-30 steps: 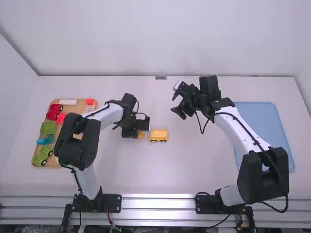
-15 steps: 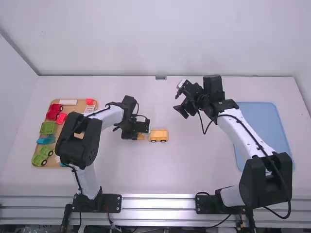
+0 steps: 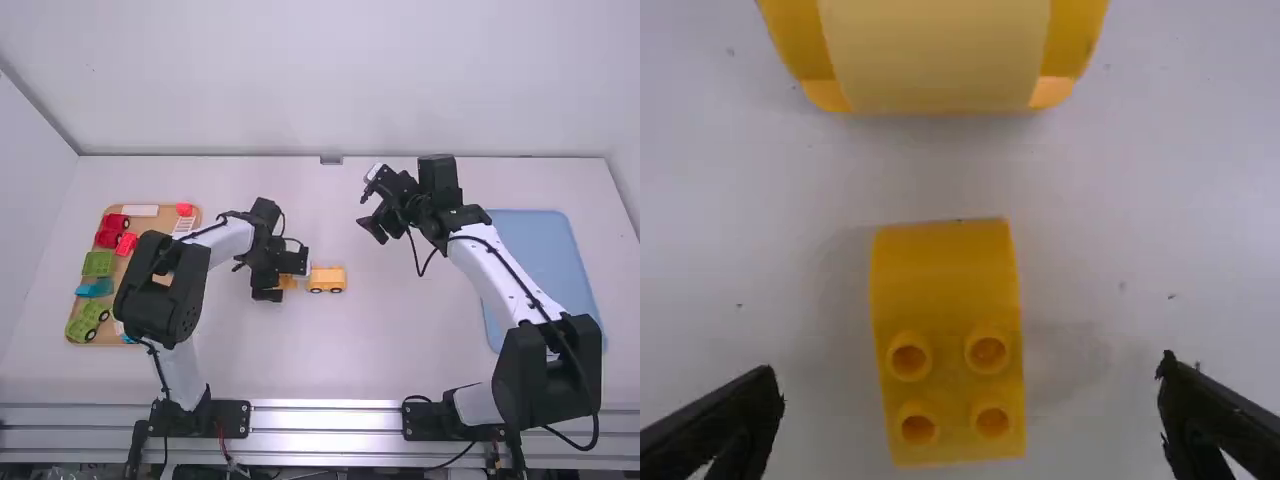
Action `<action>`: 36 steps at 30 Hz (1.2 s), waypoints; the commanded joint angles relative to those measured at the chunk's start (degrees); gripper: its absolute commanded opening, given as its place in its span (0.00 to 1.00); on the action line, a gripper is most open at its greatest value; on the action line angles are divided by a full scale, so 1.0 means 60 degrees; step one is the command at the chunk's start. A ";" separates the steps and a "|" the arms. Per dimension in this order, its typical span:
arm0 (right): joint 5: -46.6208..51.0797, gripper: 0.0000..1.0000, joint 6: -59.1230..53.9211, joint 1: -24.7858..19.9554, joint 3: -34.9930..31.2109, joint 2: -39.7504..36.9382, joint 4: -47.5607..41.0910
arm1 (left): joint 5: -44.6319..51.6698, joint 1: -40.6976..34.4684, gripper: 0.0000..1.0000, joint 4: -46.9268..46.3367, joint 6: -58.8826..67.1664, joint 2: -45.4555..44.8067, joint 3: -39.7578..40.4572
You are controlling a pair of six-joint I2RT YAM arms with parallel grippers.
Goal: Assemble lego blocks to make yellow taxi
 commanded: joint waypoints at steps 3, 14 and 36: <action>-0.0029 0.99 0.0025 0.0011 -0.0066 -0.0157 0.0000 | 0.2696 0.0922 0.99 0.0004 0.1086 0.0080 -0.0113; -0.0029 0.99 -0.0251 0.0011 -0.0066 -0.0157 0.0193 | 0.4590 0.2816 0.99 0.2124 -0.0933 0.0080 -0.1257; -0.0353 0.99 -0.0251 0.0029 -0.0066 -0.0157 0.0262 | 0.7617 0.3129 0.96 0.4473 0.1319 0.1599 -0.2277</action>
